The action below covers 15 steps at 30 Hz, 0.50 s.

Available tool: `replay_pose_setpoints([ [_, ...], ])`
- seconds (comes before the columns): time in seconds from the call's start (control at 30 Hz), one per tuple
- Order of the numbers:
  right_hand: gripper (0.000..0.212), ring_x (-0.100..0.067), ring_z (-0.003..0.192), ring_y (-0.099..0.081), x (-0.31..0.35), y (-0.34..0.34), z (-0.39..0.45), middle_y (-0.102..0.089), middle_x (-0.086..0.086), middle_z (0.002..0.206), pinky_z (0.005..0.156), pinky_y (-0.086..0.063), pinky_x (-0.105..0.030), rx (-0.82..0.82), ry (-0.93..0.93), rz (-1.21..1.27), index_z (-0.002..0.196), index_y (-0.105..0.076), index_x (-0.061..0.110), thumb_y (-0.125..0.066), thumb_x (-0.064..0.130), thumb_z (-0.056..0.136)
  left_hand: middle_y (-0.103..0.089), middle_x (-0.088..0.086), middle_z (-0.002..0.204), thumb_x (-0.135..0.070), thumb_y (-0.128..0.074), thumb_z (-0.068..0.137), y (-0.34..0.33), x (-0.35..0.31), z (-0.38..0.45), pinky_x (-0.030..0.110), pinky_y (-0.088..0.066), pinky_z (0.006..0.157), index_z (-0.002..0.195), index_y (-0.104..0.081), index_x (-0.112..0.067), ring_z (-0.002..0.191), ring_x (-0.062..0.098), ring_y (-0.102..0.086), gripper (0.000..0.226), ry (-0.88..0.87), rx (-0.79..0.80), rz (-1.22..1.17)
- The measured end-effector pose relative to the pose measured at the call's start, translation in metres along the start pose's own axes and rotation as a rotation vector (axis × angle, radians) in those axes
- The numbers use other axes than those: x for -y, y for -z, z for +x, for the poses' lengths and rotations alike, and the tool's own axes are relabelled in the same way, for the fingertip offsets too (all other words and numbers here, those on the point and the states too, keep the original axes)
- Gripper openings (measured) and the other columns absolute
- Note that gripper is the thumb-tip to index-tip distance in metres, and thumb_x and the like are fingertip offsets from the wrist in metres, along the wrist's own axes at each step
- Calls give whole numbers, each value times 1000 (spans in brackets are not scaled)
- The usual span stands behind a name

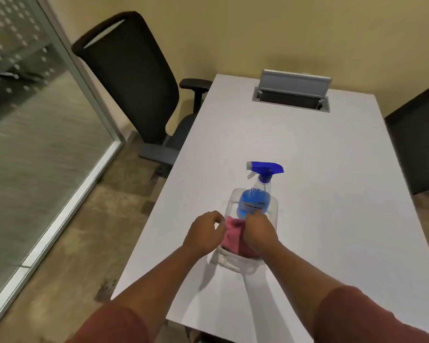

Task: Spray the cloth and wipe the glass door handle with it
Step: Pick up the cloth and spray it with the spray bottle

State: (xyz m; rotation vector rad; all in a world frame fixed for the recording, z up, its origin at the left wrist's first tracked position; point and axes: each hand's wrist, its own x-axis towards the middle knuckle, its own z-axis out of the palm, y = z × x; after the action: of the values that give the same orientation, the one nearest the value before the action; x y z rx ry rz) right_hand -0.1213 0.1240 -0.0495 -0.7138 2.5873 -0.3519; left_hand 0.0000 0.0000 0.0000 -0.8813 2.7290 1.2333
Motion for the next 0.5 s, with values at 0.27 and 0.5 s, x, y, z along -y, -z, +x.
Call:
replay_pose_setpoints([
  [0.27,32,-29,112,-57,-1,-5,13,-62,-9,122,94,-45,-41,96,57,-312,122,-55,12,-39,10,94,-75,-4,97,-21,-56,96,-6,-2,-10,30,-54,88,100,-73,-13,93,14,-68,19,113,-48,-116],
  [0.5,33,-27,118,-50,-10,-3,14,-61,-5,122,95,-38,-42,59,125,-459,124,-55,16,-39,14,96,-76,-4,99,-20,-57,97,-6,12,-16,28,-54,88,102,-74,-14,93,14,-68,19,177,-88,-112],
])
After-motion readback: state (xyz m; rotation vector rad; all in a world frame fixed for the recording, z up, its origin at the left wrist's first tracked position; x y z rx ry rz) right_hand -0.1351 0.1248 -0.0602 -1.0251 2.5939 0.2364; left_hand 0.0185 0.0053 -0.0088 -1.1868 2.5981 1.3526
